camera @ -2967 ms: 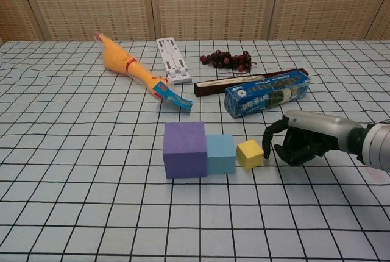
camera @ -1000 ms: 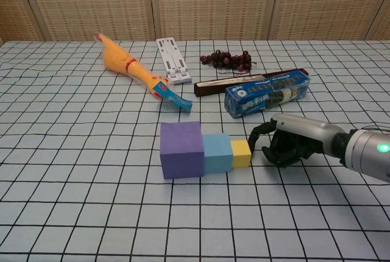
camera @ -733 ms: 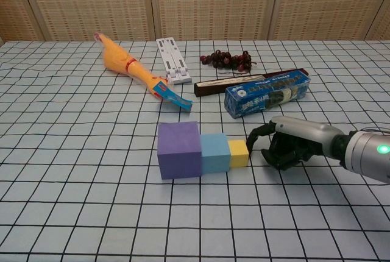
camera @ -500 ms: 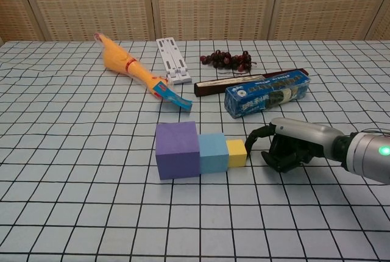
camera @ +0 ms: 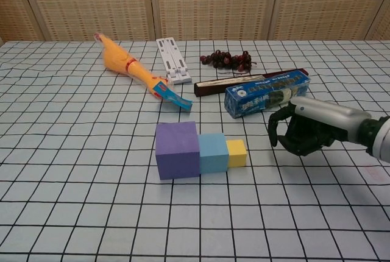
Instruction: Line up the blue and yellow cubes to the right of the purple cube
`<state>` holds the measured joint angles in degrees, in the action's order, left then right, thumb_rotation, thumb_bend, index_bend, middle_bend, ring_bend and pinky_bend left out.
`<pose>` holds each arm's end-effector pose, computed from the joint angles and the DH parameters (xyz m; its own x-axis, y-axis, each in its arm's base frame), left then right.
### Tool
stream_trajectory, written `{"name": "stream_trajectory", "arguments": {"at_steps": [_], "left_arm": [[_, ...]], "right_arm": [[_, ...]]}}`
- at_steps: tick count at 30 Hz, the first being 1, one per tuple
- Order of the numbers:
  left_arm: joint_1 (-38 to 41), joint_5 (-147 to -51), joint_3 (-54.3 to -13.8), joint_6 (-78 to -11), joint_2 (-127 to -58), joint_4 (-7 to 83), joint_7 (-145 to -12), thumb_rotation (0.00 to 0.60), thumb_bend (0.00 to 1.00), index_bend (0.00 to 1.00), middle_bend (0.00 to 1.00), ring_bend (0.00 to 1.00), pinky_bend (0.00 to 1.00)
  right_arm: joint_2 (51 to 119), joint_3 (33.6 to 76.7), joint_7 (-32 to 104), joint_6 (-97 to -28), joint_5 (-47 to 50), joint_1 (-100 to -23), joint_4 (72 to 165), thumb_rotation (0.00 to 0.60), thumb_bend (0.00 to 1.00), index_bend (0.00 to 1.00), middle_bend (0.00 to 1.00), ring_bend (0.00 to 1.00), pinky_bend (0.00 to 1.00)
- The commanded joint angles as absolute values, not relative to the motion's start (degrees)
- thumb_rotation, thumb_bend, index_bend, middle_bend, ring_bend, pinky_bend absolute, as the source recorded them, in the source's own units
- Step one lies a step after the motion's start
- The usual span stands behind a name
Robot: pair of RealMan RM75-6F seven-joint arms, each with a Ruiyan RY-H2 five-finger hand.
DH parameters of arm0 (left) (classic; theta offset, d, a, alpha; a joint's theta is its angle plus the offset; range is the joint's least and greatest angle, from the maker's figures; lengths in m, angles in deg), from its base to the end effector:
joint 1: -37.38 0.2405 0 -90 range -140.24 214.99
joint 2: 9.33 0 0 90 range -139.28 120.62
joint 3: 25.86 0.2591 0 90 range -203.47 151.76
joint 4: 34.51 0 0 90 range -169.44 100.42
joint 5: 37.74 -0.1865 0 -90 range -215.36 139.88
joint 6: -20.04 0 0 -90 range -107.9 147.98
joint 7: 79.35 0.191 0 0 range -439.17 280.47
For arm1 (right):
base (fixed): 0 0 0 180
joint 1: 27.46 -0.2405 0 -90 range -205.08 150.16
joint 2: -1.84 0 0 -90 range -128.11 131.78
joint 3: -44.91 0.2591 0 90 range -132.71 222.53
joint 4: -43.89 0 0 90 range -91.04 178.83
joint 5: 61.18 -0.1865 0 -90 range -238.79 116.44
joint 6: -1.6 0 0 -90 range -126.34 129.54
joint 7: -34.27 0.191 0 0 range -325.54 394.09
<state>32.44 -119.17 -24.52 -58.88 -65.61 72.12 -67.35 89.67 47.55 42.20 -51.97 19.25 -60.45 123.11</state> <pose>-0.2935 0.2061 0.1756 0.4678 0.2000 0.8609 0.8749 0.0329 -0.4831 -0.2045 -0.3291 -0.0290 0.2417 -0.4611 0.8538 -0.9437 -0.3164 0.0963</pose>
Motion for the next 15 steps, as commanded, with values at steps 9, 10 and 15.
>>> {"name": "stream_trajectory", "arguments": {"at_steps": [9, 10, 15], "left_arm": [[32.4, -119.5, -24.6, -59.4, -66.0, 72.2, -65.7, 0.6, 0.47, 0.57, 0.79, 0.77, 0.99], [32.4, -119.6, -24.5, -59.4, -66.0, 72.2, -65.3, 0.6, 0.47, 0.57, 0.79, 0.77, 0.99], [32.5, -119.6, -24.4, -59.8, -66.0, 73.1, -63.6, 0.6, 0.47, 0.57, 0.79, 0.77, 0.99]], "right_arm": [[81.0, 46.2, 14.8, -82.4, 16.0, -42.2, 127.1, 0.6, 0.13, 0.57, 0.69, 0.55, 0.85], [80.9, 46.2, 15.6, -83.0, 15.6, -41.4, 126.5, 0.6, 0.12, 0.53, 0.63, 0.5, 0.83], [79.8, 47.4, 18.3, -82.0, 12.6, -39.4, 125.4, 0.6, 0.11, 0.39, 0.43, 0.26, 0.63]]}}
